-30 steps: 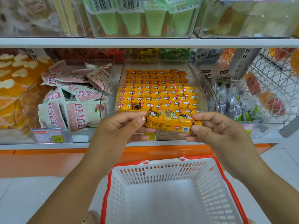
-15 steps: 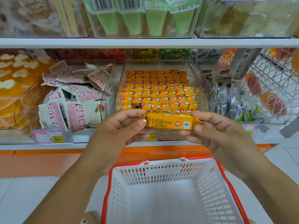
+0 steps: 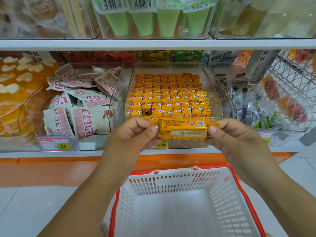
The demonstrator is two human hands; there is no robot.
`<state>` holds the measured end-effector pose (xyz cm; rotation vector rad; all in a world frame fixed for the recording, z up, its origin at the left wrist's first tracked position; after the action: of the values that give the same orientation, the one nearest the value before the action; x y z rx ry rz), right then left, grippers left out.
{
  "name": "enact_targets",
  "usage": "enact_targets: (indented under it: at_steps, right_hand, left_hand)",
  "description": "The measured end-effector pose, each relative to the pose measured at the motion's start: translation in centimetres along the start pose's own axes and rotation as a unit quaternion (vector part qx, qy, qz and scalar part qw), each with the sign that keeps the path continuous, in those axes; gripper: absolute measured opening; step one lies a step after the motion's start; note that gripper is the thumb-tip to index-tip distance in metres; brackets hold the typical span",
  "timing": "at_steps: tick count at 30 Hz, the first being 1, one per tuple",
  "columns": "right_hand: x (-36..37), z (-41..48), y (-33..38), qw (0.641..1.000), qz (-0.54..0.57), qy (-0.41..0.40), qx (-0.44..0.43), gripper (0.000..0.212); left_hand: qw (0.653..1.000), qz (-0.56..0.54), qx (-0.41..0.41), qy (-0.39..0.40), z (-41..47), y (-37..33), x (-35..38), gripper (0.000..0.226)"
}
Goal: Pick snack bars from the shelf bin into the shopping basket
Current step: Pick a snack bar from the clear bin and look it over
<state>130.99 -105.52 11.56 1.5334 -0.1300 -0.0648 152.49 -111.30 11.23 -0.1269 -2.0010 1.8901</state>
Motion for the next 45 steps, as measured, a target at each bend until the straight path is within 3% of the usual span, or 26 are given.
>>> enact_targets:
  at_steps: [6, 9, 12, 15, 19, 23, 28, 31, 33, 36, 42, 45]
  right_hand:
    - [1.0, -0.1, 0.5, 0.997, 0.048, -0.009, -0.051, 0.026]
    - [1.4, -0.1, 0.9, 0.996, 0.051, -0.021, -0.071, 0.030]
    - [1.7, -0.2, 0.6, 0.996, 0.039, -0.040, -0.069, 0.019]
    - [1.8, -0.2, 0.2, 0.998, 0.028, -0.040, -0.044, 0.029]
    - [1.9, 0.1, 0.0, 0.999, 0.037, -0.018, -0.027, 0.040]
    - [1.8, 0.3, -0.1, 0.998, 0.065, -0.021, -0.016, 0.048]
    - [1.8, 0.6, -0.5, 0.994, 0.106, -0.027, 0.000, 0.033]
    - [2.1, 0.6, -0.7, 0.994, 0.107, -0.004, 0.003, 0.034]
    - [2.3, 0.6, -1.0, 0.997, 0.068, 0.021, 0.004, 0.052]
    - [2.1, 0.8, -1.4, 0.999, 0.026, -0.019, 0.005, 0.063]
    - [2.8, 1.5, -1.5, 0.997, 0.058, -0.045, -0.009, 0.044]
    - [3.2, 1.7, -1.6, 0.996, 0.067, -0.062, -0.005, 0.043]
  left_hand:
    - [1.000, -0.001, -0.002, -0.023, -0.1, 0.2, 0.3, 0.018]
    - [0.999, -0.020, -0.003, -0.046, -0.3, 0.2, 0.4, 0.024]
    - [0.997, 0.013, 0.008, -0.077, -0.5, 0.1, 0.4, 0.021]
    - [0.994, 0.051, 0.014, -0.094, -0.7, 0.2, 0.1, 0.020]
    - [0.997, 0.069, -0.007, -0.041, -0.6, -0.1, -0.2, 0.037]
    - [0.998, 0.057, -0.023, -0.019, -0.3, -0.2, -0.8, 0.032]
    - [0.998, 0.038, -0.055, -0.019, 0.0, 0.2, -1.0, 0.031]
    - [0.994, 0.089, -0.052, -0.040, 0.2, 0.0, -1.2, 0.022]
    - [0.992, 0.109, -0.040, -0.054, 0.4, -0.1, -1.3, 0.019]
    - [0.990, 0.125, -0.029, -0.060, 0.7, -0.1, -1.1, 0.017]
    - [0.967, 0.254, -0.006, 0.013, 1.0, -0.1, -0.8, 0.014]
    - [0.937, 0.349, 0.023, -0.010, 1.6, 0.4, -1.1, 0.013]
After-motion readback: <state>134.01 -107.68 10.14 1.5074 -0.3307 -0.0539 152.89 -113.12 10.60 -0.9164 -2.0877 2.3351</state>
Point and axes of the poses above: each hand's wrist, its own z-axis towards the middle knuckle, its own x-axis out of the palm, y = z × x, the point moved 3 cm from there along z, towards the middle knuckle, and after that the axes turned 2 degrees about y, right-handed, at the moved point
